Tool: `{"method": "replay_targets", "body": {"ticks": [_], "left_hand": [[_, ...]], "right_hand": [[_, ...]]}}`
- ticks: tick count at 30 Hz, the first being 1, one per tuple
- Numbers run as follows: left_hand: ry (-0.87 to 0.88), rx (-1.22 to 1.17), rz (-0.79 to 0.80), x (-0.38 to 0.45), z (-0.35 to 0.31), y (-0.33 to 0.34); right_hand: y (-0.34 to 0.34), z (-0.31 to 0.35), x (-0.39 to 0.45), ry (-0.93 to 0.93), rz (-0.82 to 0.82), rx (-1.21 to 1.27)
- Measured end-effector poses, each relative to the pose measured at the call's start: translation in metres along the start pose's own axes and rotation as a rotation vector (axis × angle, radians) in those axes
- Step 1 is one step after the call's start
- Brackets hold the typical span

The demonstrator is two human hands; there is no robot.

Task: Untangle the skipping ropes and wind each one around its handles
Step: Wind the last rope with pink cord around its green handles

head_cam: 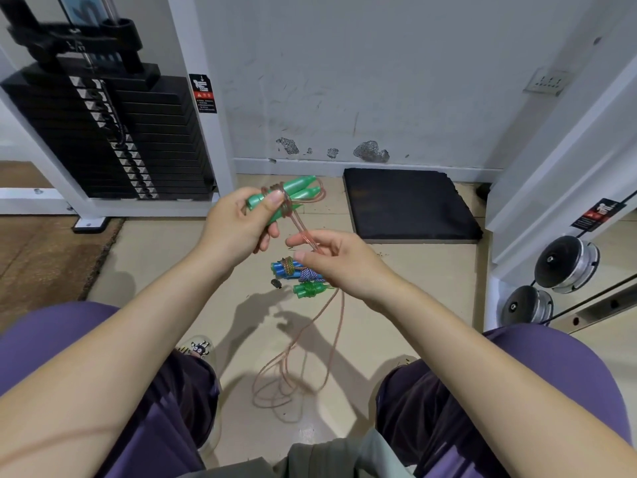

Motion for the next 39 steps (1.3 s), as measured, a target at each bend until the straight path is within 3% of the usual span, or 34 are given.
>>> {"method": "replay_targets", "body": {"ticks": [6, 11, 16, 19, 23, 28, 36, 39], "left_hand": [[-0.006, 0.149, -0.075, 0.006, 0.010, -0.003], [-0.029, 0.272, -0.107, 0.007, 0.015, -0.006], [-0.058, 0.530, 0.349, -0.009, 0.009, 0.019], [-0.022, 0.447, 0.499, -0.017, -0.001, 0.023], [-0.070, 0.318, 0.595, -0.025, 0.002, 0.028], [-0.093, 0.234, 0.626, -0.027, 0.000, 0.028], [-0.071, 0.031, 0.530, -0.026, -0.005, 0.030], [-0.063, -0.043, 0.437, -0.022, -0.006, 0.029]], "right_hand": [[-0.010, 0.004, 0.005, -0.083, -0.144, -0.463], [-0.010, 0.011, 0.003, -0.246, -0.154, -0.561], [-0.026, 0.022, 0.000, -0.399, -0.254, -0.709], [-0.036, 0.020, 0.004, -0.343, -0.277, -0.573], [-0.035, 0.012, 0.005, -0.210, -0.191, -0.251], [-0.037, 0.011, 0.005, -0.275, -0.129, -0.092], [-0.038, 0.004, 0.006, -0.171, -0.250, 0.149], [-0.027, -0.001, 0.007, -0.111, -0.211, 0.461]]}}
Point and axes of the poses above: each hand's wrist, its own x-axis towards the middle knuckle, its own y-axis out of the palm, z = x × y, the point moved 5 cm from there along x, towards the middle knuckle, and after that the axes turned 10 degrees about -y, right-handed, at the moved point
